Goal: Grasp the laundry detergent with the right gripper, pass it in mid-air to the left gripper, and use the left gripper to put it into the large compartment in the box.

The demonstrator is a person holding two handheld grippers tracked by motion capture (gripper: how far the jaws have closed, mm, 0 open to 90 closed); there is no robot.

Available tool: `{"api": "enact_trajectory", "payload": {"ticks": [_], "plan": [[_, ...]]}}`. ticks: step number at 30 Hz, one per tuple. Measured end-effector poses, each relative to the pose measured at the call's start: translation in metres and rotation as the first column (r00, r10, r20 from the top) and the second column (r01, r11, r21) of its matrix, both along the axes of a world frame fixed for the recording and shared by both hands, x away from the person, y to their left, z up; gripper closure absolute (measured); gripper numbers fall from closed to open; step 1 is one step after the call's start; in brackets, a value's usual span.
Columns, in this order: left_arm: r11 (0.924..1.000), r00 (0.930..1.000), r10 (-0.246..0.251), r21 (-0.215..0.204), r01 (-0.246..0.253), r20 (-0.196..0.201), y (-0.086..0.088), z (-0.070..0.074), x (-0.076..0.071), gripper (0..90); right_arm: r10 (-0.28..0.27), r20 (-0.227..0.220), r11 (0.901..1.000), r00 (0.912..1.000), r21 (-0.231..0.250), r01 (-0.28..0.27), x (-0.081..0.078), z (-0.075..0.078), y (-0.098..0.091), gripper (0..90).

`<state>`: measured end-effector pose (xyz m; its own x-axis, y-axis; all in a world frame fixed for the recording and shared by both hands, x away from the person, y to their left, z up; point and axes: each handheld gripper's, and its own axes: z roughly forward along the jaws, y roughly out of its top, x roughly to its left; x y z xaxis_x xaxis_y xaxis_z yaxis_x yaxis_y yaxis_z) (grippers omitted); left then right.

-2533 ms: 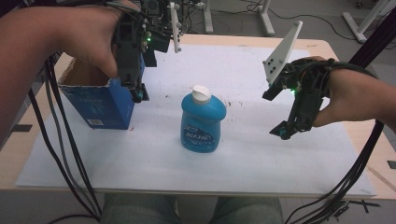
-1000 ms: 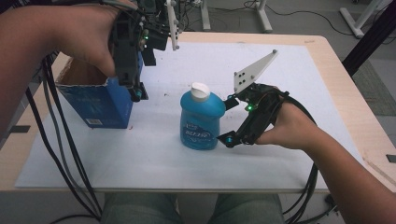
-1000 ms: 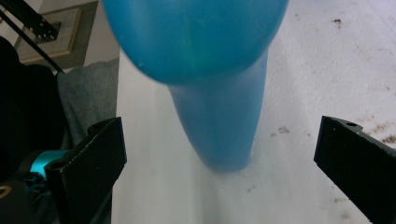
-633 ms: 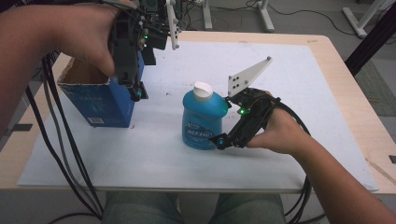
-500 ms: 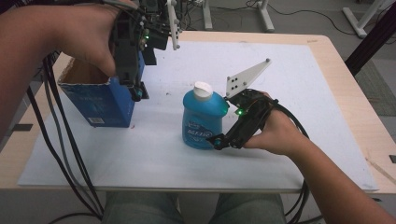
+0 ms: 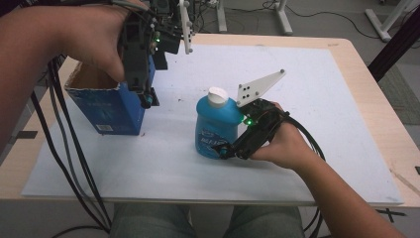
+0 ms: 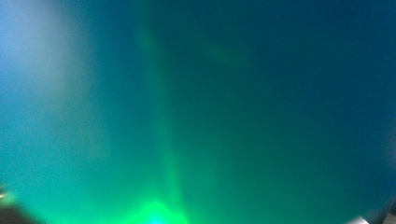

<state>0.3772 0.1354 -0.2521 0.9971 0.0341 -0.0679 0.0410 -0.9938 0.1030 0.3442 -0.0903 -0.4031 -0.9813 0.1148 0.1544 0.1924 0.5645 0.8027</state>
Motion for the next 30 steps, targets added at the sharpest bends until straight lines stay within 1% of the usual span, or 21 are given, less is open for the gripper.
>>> {"api": "enact_trajectory", "payload": {"ticks": [3, 6, 8, 9, 13, 20, 22, 24, 30], "plan": [[1.0, 1.0, -0.002, 0.003, 0.002, 0.0, 0.0006, 0.0, 0.0005, 1.7, -0.006, 0.0, 0.9999, 1.0, 0.014, 0.006, -0.0011, -0.0022, 0.0002, 7.9], [1.0, 1.0, 0.0, 0.005, 0.0, -0.001, 0.0009, -0.0008, 0.0011, 1.8, -0.018, 0.004, 0.9995, 0.9998, 0.027, 0.018, -0.0019, -0.0048, 0.0004, 8.5], [1.0, 1.0, -0.001, 0.008, 0.001, -0.002, 0.0005, -0.0012, 0.0015, 1.8, -0.013, 0.006, 0.9989, 0.9999, 0.046, 0.013, -0.0021, -0.0055, -0.0001, 15.1], [1.0, 1.0, 0.0, 0.008, 0.0, -0.004, 0.0002, -0.0015, 0.0015, 1.8, -0.016, 0.008, 0.9984, 0.9998, 0.054, 0.016, -0.0024, -0.0054, -0.0001, 15.1], [0.9999, 1.0, -0.005, 0.009, 0.005, -0.005, -0.0008, -0.0022, 0.0024, 1.7, -0.02, 0.014, 0.9982, 0.9997, 0.056, 0.019, -0.0023, -0.0059, 0.0005, 16.7], [0.9999, 1.0, 0.002, 0.01, -0.002, -0.006, -0.0009, -0.003, 0.0027, 1.7, -0.023, 0.014, 0.9979, 0.9996, 0.062, 0.022, -0.002, -0.0065, -0.0003, 18.3], [0.9999, 1.0, 0.002, 0.011, -0.002, -0.006, -0.0011, -0.0031, 0.0027, 1.7, -0.014, 0.016, 0.9977, 0.9998, 0.067, 0.013, -0.002, -0.0066, -0.0011, 22.8], [0.9999, 1.0, 0.002, 0.011, -0.002, -0.007, -0.0012, -0.0034, 0.0027, 1.7, -0.014, 0.006, 0.9969, 0.9999, 0.077, 0.014, -0.0024, -0.0067, -0.001, 24.1], [0.9999, 1.0, 0.001, 0.016, 0.0, -0.009, -0.0012, -0.0038, 0.0032, 1.8, -0.014, 0.009, 0.9964, 0.9999, 0.084, 0.013, -0.0023, -0.0075, -0.001, 27.0]]}}
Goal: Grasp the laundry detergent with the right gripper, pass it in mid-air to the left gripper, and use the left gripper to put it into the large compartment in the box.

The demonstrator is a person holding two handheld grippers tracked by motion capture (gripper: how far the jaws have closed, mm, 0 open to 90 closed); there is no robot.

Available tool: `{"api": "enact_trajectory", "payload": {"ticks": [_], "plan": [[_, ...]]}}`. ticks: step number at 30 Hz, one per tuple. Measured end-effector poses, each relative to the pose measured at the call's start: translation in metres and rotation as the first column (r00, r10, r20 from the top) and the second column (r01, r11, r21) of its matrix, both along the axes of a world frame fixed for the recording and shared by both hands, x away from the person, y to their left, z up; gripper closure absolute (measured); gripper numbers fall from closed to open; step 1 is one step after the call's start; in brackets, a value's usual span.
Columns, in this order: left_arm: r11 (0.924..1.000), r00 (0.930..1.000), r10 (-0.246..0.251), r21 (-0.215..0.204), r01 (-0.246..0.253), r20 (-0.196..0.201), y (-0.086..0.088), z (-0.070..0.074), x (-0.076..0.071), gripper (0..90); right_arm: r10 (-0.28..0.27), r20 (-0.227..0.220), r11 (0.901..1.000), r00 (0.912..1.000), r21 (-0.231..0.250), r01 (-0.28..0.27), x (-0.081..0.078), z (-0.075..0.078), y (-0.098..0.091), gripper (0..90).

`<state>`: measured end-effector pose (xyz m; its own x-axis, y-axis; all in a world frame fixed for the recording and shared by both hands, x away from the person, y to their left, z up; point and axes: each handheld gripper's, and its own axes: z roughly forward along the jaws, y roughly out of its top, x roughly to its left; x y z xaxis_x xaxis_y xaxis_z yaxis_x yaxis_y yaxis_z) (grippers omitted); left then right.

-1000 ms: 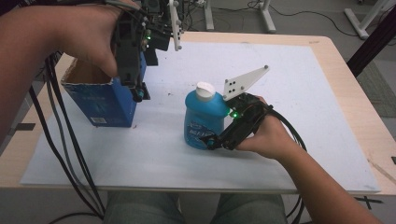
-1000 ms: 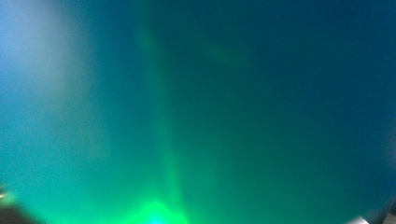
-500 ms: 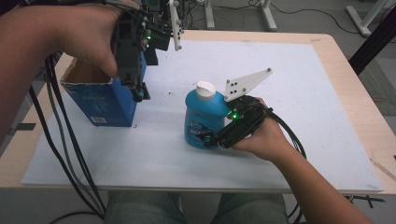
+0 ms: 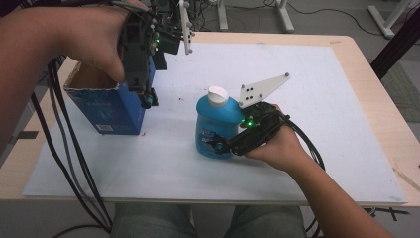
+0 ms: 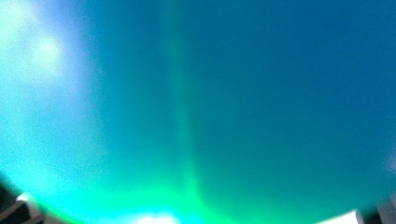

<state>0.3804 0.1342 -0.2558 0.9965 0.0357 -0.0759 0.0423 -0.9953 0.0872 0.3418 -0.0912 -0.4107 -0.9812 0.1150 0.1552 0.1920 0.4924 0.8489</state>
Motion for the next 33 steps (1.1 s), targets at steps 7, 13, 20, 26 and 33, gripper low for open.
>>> {"api": "enact_trajectory", "payload": {"ticks": [7, 13, 20, 26, 33], "plan": [[1.0, 1.0, 0.004, 0.002, -0.004, -0.002, 0.0005, -0.0012, 0.0005, 1.7, 0.004, -0.001, 0.9999, 1.0, 0.013, -0.004, 0.0008, -0.0016, -0.0003, 29.7], [1.0, 1.0, 0.005, 0.002, -0.005, -0.002, 0.0006, -0.0016, 0.0011, 1.8, 0.007, 0.0, 0.9998, 1.0, 0.02, -0.007, 0.0004, -0.0039, 0.0004, 33.3], [1.0, 1.0, 0.005, 0.003, -0.005, -0.002, 0.0003, -0.0018, 0.0014, 1.8, 0.01, 0.006, 0.9996, 0.9999, 0.027, -0.01, 0.0003, -0.0036, -0.0001, 35.8], [1.0, 1.0, 0.007, 0.004, -0.007, -0.002, 0.0001, -0.0016, 0.0011, 1.7, 0.002, 0.025, 0.9994, 0.9997, 0.036, -0.003, -0.0008, -0.0042, 0.0001, 38.8], [1.0, 1.0, 0.004, 0.006, -0.004, -0.001, -0.0003, -0.0019, 0.0002, 1.8, -0.018, 0.084, 0.9987, 0.9963, 0.048, 0.014, -0.0039, -0.0034, -0.001, 43.8]]}}
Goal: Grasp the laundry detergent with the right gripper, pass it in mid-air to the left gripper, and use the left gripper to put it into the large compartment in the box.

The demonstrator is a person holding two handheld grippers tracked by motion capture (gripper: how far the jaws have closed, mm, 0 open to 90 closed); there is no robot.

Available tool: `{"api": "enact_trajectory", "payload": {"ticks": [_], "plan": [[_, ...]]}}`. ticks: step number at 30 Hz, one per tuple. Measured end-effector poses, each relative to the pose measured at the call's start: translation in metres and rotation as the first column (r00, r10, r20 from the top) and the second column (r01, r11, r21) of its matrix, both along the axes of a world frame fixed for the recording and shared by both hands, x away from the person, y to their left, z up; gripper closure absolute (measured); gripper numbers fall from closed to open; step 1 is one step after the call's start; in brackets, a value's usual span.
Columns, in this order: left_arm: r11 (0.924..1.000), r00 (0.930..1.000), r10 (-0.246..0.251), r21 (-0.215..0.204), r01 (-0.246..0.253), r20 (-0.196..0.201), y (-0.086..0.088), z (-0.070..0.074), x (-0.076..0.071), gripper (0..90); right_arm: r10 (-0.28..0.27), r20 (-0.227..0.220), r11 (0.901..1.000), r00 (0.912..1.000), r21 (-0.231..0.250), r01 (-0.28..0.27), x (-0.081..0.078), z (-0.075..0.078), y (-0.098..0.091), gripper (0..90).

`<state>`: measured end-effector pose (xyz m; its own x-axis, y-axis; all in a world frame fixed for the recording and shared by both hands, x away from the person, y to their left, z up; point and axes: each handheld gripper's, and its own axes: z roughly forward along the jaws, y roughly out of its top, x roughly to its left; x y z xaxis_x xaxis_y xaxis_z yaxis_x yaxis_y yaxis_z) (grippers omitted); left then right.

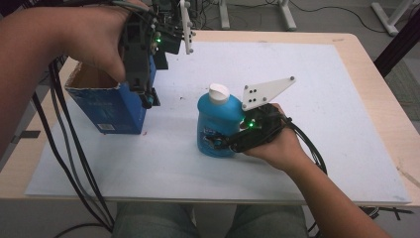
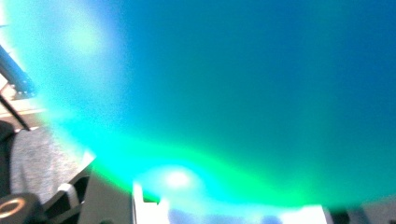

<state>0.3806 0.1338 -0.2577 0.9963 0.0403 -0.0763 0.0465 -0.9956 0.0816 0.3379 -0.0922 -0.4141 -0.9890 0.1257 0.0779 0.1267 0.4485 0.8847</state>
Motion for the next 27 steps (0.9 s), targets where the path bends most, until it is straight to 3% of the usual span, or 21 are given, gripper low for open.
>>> {"api": "enact_trajectory", "payload": {"ticks": [14, 27], "plan": [[1.0, 1.0, -0.002, -0.006, 0.002, -0.005, -0.002, 0.001, -0.003, 1.8, 0.012, 0.06, 0.9999, 0.9981, 0.003, -0.013, -0.006, 0.001, 0.0, 46.3], [0.9998, 0.9997, -0.015, -0.014, 0.015, -0.02, -0.013, 0.012, -0.011, 1.8, 0.031, 0.08, 0.9995, 0.9963, -0.004, -0.031, -0.005, 0.02, -0.003, 46.4]]}}
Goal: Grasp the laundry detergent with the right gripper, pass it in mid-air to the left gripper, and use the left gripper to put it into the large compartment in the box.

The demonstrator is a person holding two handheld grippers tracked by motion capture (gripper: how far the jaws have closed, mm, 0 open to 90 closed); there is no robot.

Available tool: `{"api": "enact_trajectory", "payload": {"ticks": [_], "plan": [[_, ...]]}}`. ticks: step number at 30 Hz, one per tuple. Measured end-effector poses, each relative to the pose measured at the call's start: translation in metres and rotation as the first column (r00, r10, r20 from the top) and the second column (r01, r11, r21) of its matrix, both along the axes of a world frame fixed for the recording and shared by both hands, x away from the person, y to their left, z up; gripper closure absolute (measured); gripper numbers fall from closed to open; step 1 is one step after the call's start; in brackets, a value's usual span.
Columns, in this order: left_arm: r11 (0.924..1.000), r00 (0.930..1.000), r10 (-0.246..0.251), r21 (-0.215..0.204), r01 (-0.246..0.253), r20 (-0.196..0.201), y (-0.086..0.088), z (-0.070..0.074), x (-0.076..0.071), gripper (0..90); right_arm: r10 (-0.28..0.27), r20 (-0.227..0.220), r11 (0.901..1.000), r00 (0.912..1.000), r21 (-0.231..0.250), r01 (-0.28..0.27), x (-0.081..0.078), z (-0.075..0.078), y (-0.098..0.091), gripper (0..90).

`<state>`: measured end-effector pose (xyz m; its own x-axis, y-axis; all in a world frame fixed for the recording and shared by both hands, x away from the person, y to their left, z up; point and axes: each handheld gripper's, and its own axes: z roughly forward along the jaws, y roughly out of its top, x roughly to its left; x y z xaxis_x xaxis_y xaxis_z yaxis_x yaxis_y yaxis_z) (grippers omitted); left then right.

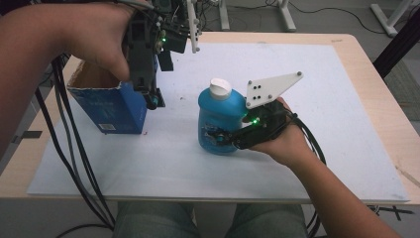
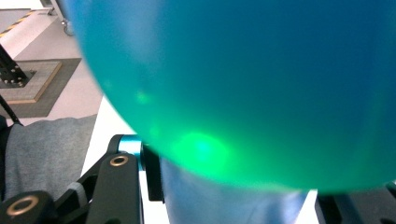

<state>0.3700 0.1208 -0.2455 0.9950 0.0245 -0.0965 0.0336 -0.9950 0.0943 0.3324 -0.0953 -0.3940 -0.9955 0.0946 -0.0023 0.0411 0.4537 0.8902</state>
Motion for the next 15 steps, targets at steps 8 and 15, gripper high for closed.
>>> {"api": "enact_trajectory", "payload": {"ticks": [8, 15], "plan": [[0.9998, 0.9999, -0.017, 0.004, 0.017, -0.001, -0.014, 0.01, -0.008, 1.8, 0.029, 0.003, 0.9994, 0.9996, -0.02, -0.029, 0.001, 0.012, 0.005, 46.4], [0.9998, 0.9998, -0.019, 0.004, 0.019, -0.003, -0.025, 0.015, -0.014, 1.7, 0.053, 0.0, 0.9984, 0.9986, -0.019, -0.053, 0.004, 0.023, 0.009, 46.4]]}}
